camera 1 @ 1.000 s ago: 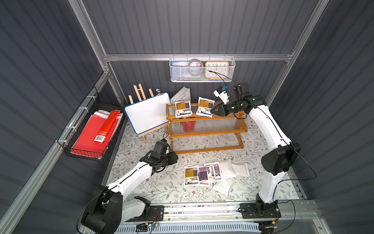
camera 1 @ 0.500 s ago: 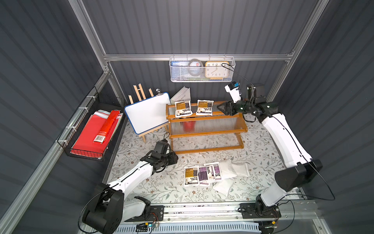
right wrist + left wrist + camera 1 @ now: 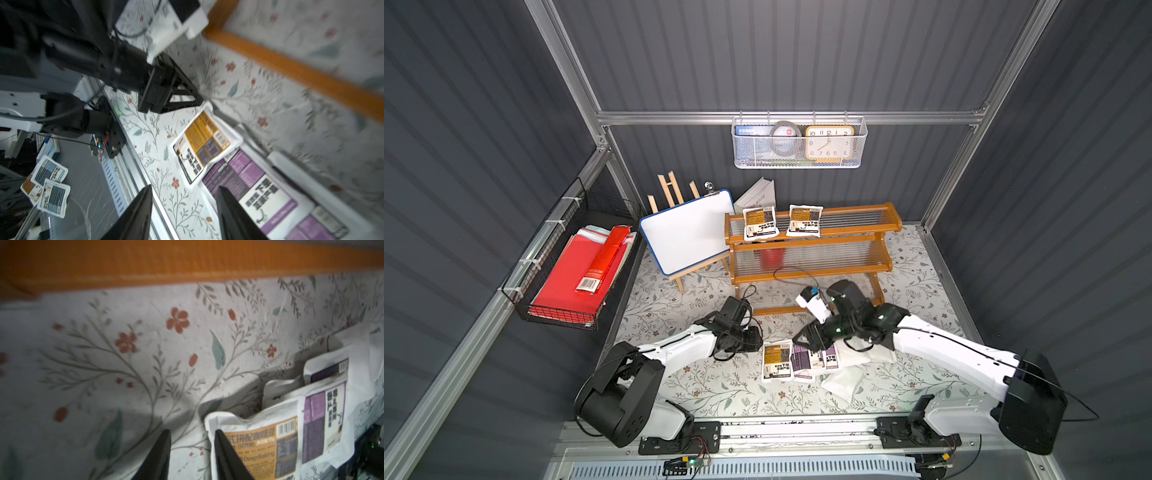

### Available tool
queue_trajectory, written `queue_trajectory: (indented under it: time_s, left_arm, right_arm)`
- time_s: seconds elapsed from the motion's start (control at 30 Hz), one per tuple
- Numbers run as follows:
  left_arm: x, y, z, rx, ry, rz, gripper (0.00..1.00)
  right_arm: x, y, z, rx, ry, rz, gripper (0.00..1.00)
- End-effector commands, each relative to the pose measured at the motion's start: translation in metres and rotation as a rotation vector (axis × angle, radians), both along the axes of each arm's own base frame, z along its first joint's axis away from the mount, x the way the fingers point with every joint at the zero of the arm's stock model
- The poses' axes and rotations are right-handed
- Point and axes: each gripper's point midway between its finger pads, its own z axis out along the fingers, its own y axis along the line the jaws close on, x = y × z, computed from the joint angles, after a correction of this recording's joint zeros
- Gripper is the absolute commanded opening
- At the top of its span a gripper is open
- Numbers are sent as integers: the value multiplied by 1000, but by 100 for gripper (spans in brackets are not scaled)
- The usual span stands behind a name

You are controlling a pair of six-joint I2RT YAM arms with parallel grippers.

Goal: Place the bagged coffee beans on the shelf by color
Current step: Pick up the bagged coffee beans at the center of the board.

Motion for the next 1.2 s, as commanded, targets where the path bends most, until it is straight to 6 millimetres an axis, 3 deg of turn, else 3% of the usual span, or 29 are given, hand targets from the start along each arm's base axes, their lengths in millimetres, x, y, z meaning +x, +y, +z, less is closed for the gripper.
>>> queue_trajectory:
  time_s: [0.0,0.1,0.5,0.87,1.17]
  left_arm:
    - [-17,-17,7,-36,52,-87,40]
    - [-21,-18,5,-35,74,-94,41]
    - [-39,-17,-36,23,204,-127,38]
    - [-50,-18,-53,60,244,-153,27]
    - [-49,-18,-54,66,238,-153,25]
  right_arm:
    - [-8,24,7,117,36,-49,54]
    - [-13,26,-5,112,48,-52,54]
    - [-18,25,-61,30,120,-40,53]
    - [-20,0,-62,9,81,-112,53]
    - [-32,-21,-84,-24,135,-169,53]
